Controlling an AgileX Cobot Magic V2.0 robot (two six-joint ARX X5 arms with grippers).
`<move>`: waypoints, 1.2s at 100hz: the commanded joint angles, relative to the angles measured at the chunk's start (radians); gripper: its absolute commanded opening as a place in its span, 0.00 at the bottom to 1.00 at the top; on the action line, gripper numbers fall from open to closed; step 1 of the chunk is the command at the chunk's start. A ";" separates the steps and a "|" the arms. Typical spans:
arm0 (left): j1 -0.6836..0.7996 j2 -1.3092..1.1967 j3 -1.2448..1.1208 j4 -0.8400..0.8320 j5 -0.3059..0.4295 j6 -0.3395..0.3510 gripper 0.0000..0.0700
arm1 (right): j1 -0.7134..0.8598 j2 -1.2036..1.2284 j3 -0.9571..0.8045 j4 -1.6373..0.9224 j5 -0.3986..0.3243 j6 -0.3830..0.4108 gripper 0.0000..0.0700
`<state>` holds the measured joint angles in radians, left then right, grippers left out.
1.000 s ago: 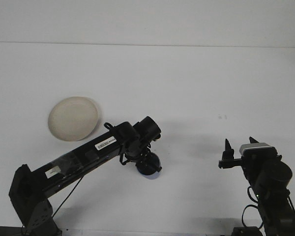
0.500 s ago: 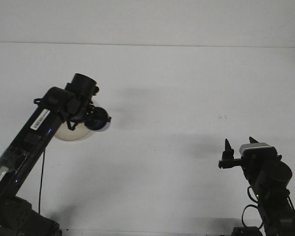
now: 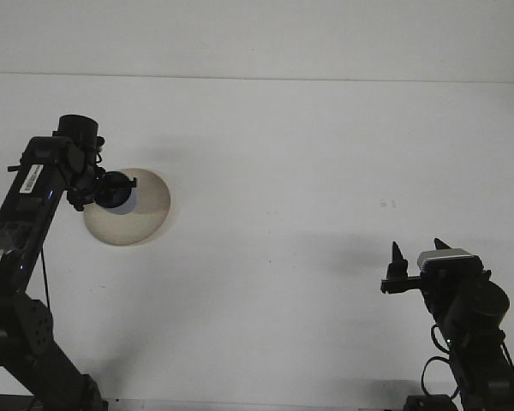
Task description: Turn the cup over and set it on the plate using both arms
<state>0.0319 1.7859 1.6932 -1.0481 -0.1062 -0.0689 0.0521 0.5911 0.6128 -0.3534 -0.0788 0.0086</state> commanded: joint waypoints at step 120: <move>0.008 -0.035 0.054 0.080 -0.002 0.012 0.68 | 0.001 0.004 0.007 0.013 0.000 0.018 0.77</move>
<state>0.0372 1.7950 1.7119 -0.9707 -0.1059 -0.0654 0.0521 0.5911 0.6125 -0.3534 -0.0784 0.0086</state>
